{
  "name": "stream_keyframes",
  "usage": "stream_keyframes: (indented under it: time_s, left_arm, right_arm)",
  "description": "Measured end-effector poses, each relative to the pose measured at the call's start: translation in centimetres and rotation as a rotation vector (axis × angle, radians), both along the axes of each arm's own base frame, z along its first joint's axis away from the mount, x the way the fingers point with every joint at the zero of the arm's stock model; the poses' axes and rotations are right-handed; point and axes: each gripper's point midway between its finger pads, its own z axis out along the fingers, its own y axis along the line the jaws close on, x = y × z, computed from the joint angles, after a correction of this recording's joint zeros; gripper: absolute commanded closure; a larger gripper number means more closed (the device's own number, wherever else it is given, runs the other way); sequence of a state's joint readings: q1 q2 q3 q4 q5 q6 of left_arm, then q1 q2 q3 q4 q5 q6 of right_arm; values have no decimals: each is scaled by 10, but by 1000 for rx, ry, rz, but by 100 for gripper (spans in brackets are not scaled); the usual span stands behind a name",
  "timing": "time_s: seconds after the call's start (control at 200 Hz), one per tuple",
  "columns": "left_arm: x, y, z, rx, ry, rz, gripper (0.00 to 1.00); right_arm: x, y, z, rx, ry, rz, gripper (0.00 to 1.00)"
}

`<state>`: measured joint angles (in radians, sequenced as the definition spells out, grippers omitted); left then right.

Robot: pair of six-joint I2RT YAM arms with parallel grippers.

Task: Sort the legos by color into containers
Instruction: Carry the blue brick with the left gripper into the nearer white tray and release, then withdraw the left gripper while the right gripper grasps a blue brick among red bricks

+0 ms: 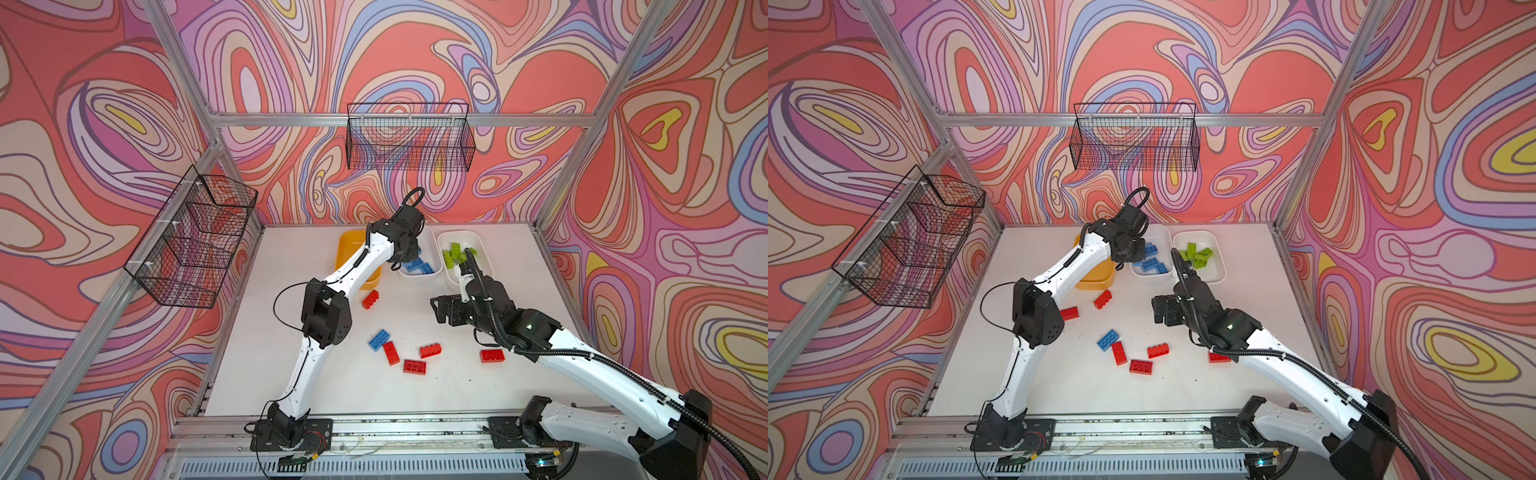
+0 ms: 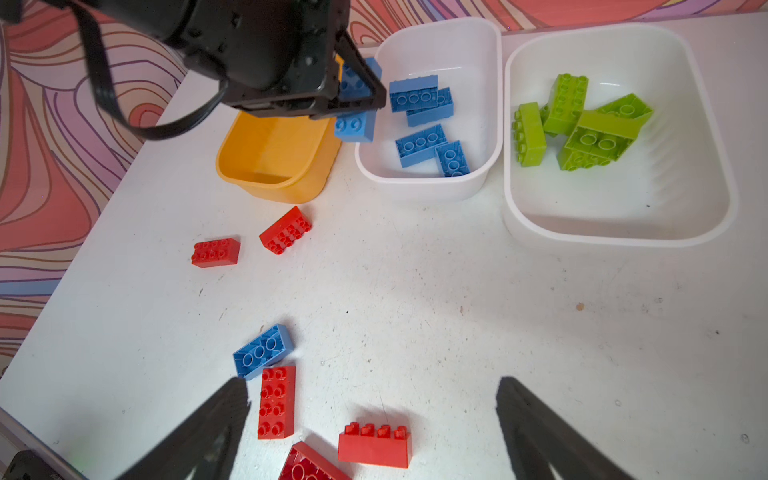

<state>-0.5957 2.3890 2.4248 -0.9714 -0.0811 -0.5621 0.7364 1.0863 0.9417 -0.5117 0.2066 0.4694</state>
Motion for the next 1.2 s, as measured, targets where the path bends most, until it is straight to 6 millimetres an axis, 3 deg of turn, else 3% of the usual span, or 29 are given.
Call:
stream_keyframes:
  time_s: [0.25, 0.29, 0.366, 0.431, 0.541, 0.666, 0.796, 0.916, 1.051, 1.117, 1.197]
  left_arm:
    - [19, -13, -38, -50, 43, -20, 83]
    - [23, -13, -42, -58, 40, -19, 76]
    - [28, -16, -42, -82, 26, -21, 49]
    - [33, -19, -40, -106, 10, -23, 34]
    - [38, -25, -40, -149, -15, -30, 24]
    - [30, -23, -49, -155, 0, -33, 24]
    - [9, -14, -41, -158, 15, -41, 25]
    - [-27, 9, -10, -166, -4, -40, 25]
    - [-83, 54, 21, -158, -56, -2, 21]
    - [-113, 81, 22, -139, -71, 33, 16]
    - [-149, 113, 10, -106, -67, 80, 10]
  right_arm:
    - [3, -6, 1, 11, 1, -52, 2]
    - [4, -7, 1, 11, 0, -60, 2]
    - [4, -8, 1, 10, 1, -71, 2]
    - [5, -9, 0, 7, 2, -77, 2]
    - [6, -9, -1, 4, 7, -84, 2]
    - [8, -7, -1, 5, 13, -88, 2]
    - [9, -6, 1, 5, 13, -87, 2]
    - [10, -2, -4, -2, 30, -77, 2]
    - [12, 8, -21, -11, 78, -46, 2]
    - [12, 18, -33, -11, 114, -18, 2]
    - [10, 31, -50, -16, 155, 20, 2]
